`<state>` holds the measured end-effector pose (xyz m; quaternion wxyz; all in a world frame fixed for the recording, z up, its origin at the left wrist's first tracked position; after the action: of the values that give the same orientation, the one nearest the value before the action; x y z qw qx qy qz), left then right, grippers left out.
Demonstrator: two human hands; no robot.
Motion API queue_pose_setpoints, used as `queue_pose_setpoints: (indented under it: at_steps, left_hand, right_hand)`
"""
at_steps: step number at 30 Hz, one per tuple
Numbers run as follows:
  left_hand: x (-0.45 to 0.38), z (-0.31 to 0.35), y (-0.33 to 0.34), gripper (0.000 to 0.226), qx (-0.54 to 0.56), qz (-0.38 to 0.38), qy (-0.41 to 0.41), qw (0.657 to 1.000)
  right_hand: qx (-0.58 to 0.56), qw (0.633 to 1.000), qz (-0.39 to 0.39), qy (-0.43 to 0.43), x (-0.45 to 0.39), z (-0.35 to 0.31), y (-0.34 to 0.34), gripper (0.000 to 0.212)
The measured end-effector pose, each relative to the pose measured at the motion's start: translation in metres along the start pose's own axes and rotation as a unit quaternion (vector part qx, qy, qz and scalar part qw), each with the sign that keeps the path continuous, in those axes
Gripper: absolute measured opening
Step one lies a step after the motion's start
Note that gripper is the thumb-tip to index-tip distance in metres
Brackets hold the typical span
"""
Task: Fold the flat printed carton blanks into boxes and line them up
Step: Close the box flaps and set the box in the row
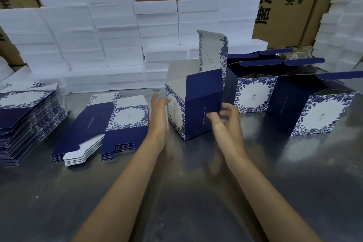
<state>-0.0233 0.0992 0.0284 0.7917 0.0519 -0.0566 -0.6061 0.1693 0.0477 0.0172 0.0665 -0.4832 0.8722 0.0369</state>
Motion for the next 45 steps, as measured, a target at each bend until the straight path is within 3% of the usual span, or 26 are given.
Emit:
queue_pose_setpoints:
  at_steps: [2, 4, 8, 9, 11, 12, 14, 17, 18, 23, 27, 31, 34, 38, 41, 45]
  left_hand:
    - [-0.003, -0.002, 0.003, 0.067, 0.019, 0.012, -0.002, 1.0]
    - [0.0, 0.0, -0.001, 0.038, 0.018, 0.043, 0.002, 0.999]
    - [0.006, 0.004, 0.002, 0.037, -0.014, 0.016, 0.014, 1.0]
    - [0.01, 0.008, 0.005, 0.038, -0.027, -0.003, 0.017, 0.999]
    - [0.019, 0.017, 0.012, 0.04, -0.065, -0.043, 0.022, 0.997]
    - [0.023, 0.02, 0.014, 0.04, -0.088, -0.061, 0.025, 0.994]
    - [0.028, 0.026, 0.015, 0.038, -0.122, -0.086, 0.034, 0.988]
    - [0.031, 0.031, 0.013, 0.042, -0.181, -0.089, 0.048, 0.978]
    - [0.029, 0.033, 0.012, 0.043, -0.212, -0.082, 0.054, 0.972]
    - [0.03, 0.048, 0.006, 0.039, -0.35, -0.087, 0.086, 0.929]
    - [0.037, 0.058, 0.013, 0.052, -0.464, -0.121, 0.101, 0.872]
    - [0.045, 0.057, 0.01, 0.046, -0.502, -0.158, 0.07, 0.847]
    - [0.049, 0.064, 0.009, 0.042, -0.529, -0.118, 0.14, 0.829]
    - [0.055, 0.068, 0.013, 0.039, -0.535, -0.094, 0.172, 0.822]
    - [0.05, 0.07, 0.016, 0.035, -0.552, -0.124, 0.131, 0.814]
    - [0.036, 0.075, 0.016, 0.041, -0.538, -0.127, 0.084, 0.829]
  right_hand:
    - [-0.014, 0.999, -0.029, -0.004, 0.002, -0.006, 0.0, 0.054]
    - [-0.043, 0.997, -0.056, 0.002, 0.003, -0.012, -0.002, 0.063]
    - [-0.041, 0.995, -0.076, 0.055, 0.004, -0.014, -0.007, 0.05]
    - [-0.042, 0.994, -0.078, 0.06, 0.003, -0.012, -0.007, 0.058]
    - [-0.027, 0.996, -0.06, 0.067, 0.001, -0.009, -0.01, 0.103]
    - [-0.01, 0.996, -0.04, 0.075, 0.002, -0.009, -0.013, 0.113]
    - [0.001, 0.998, -0.019, 0.064, 0.001, -0.011, -0.018, 0.106]
    - [0.021, 0.998, -0.033, 0.04, 0.0, -0.017, -0.019, 0.048]
    - [0.023, 0.998, -0.047, 0.029, 0.0, -0.019, -0.018, 0.04]
    - [-0.044, 0.995, -0.085, -0.007, 0.0, -0.027, -0.011, 0.073]
    - [-0.076, 0.991, -0.114, -0.014, 0.001, -0.028, -0.006, 0.065]
    - [-0.079, 0.991, -0.112, 0.003, 0.001, -0.026, -0.005, 0.059]
    - [-0.087, 0.991, -0.102, -0.002, 0.002, -0.029, -0.004, 0.057]
    - [-0.097, 0.991, -0.093, -0.018, 0.004, -0.03, -0.005, 0.06]
    - [-0.096, 0.991, -0.088, -0.024, 0.004, -0.029, -0.006, 0.06]
    - [-0.094, 0.991, -0.087, -0.031, 0.003, -0.03, -0.006, 0.057]
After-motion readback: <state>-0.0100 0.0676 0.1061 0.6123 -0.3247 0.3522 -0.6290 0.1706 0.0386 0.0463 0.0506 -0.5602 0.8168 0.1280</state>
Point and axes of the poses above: each hand's wrist, its own x-axis away from the middle knuckle, its own y-axis out of the palm, z = x × y, the point moved 8 cm from there along -x, towards the middle knuckle, and after that the axes turned 7 degrees about z, right-handed, at the moved point
